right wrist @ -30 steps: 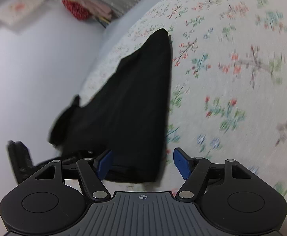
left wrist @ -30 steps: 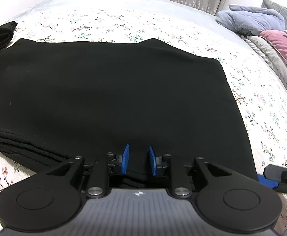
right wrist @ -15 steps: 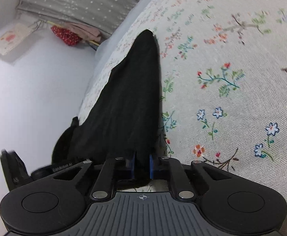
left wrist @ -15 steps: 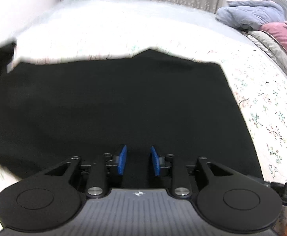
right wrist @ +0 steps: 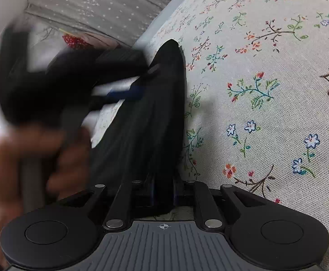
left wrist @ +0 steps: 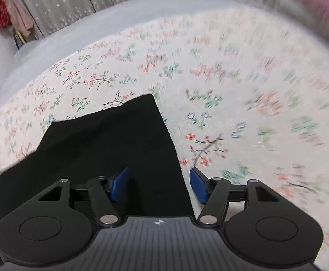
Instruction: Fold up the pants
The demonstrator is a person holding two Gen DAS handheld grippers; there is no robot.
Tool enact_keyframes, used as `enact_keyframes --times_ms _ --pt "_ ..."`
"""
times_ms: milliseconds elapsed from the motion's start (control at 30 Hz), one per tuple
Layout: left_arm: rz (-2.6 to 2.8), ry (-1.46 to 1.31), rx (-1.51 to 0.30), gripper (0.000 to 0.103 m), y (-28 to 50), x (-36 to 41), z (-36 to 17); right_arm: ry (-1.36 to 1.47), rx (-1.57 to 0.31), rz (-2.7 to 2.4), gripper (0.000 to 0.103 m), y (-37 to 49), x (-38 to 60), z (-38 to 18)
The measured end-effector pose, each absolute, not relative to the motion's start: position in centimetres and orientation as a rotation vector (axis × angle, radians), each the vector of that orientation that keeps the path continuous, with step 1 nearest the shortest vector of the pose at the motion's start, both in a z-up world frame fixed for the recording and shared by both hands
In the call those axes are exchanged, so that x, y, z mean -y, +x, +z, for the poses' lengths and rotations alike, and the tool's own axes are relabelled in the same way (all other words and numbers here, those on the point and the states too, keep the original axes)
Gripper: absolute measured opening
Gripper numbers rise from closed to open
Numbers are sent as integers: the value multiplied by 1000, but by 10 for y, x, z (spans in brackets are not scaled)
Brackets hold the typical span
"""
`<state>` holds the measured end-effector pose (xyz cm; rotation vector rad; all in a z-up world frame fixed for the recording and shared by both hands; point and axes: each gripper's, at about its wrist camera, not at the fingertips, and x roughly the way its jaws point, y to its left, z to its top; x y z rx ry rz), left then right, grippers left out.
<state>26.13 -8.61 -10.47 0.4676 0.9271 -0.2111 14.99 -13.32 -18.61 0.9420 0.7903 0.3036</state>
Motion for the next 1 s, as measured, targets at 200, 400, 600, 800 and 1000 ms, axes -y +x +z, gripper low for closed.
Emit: enact_keyframes --times_ms 200,400,600,800,1000 --pt "-88 610 -903 89 284 104 -113 864 -800 287 12 151 125 -174" --pt "-46 639 -891 37 287 105 -118 893 -809 298 12 151 132 -175" --pt "-15 584 -872 25 284 104 -107 688 -771 294 10 145 119 -150" --pt "-19 443 -853 25 281 105 -73 675 -745 326 8 135 133 -131" --pt "-84 344 -818 25 266 136 -44 611 -705 307 8 116 167 -108"
